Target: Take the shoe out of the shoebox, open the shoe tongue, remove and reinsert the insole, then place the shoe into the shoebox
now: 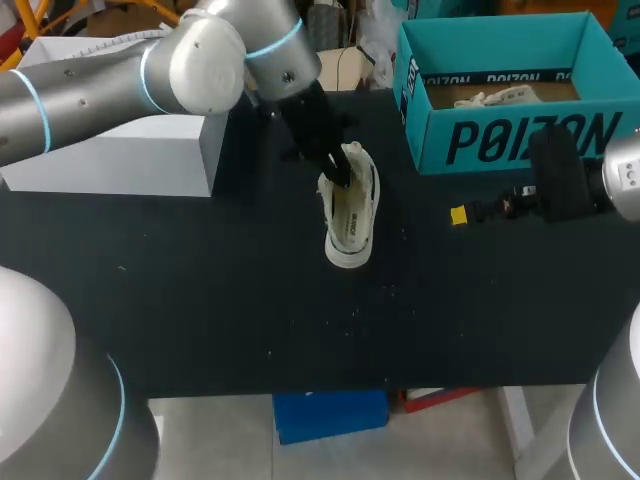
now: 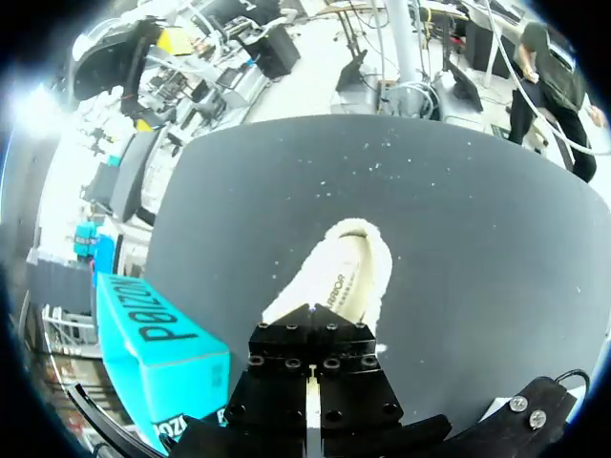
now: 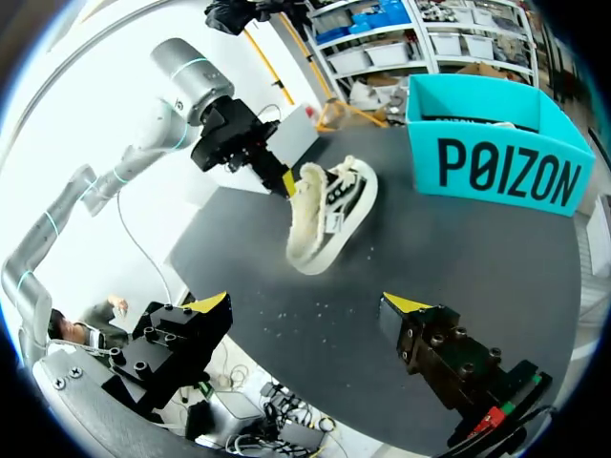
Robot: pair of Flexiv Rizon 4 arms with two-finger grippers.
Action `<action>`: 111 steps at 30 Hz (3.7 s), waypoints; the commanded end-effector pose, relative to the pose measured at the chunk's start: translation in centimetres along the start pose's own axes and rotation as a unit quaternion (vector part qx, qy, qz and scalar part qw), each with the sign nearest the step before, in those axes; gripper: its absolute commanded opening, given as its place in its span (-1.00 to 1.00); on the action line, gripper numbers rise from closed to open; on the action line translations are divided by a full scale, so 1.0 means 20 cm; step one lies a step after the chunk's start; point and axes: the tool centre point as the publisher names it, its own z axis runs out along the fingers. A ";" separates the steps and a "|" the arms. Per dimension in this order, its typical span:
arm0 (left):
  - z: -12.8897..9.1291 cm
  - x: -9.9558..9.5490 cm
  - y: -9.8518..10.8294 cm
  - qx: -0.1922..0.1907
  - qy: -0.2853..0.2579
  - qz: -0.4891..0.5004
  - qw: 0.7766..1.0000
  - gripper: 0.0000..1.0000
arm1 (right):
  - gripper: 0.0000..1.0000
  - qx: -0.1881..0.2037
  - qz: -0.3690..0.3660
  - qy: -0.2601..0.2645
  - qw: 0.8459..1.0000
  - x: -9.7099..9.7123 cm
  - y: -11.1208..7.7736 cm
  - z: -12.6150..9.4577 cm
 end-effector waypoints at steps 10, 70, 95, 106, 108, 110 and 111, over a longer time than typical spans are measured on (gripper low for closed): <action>-0.20 -0.08 0.32 -0.110 -0.150 -0.183 0.965 -1.00 | 1.00 0.001 0.001 -0.001 1.000 0.00 0.00 0.00; -0.19 0.15 0.03 -0.140 0.022 0.014 0.990 0.02 | 1.00 0.001 0.001 -0.001 1.000 0.00 0.00 0.00; -0.27 0.20 -0.08 -0.054 -0.034 -0.208 0.976 1.00 | 1.00 0.001 0.001 -0.001 1.000 0.00 0.00 0.00; -0.27 0.20 -0.08 -0.054 -0.034 -0.208 0.976 1.00 | 1.00 0.001 0.001 -0.001 1.000 0.00 0.00 0.00; -0.27 0.20 -0.08 -0.054 -0.034 -0.208 0.976 1.00 | 1.00 0.001 0.001 -0.001 1.000 0.00 0.00 0.00; -0.27 0.20 -0.08 -0.054 -0.034 -0.208 0.976 1.00 | 1.00 0.001 0.001 -0.001 1.000 0.00 0.00 0.00; -0.27 0.20 -0.08 -0.054 -0.034 -0.208 0.976 1.00 | 1.00 0.001 0.001 -0.001 1.000 0.00 0.00 0.00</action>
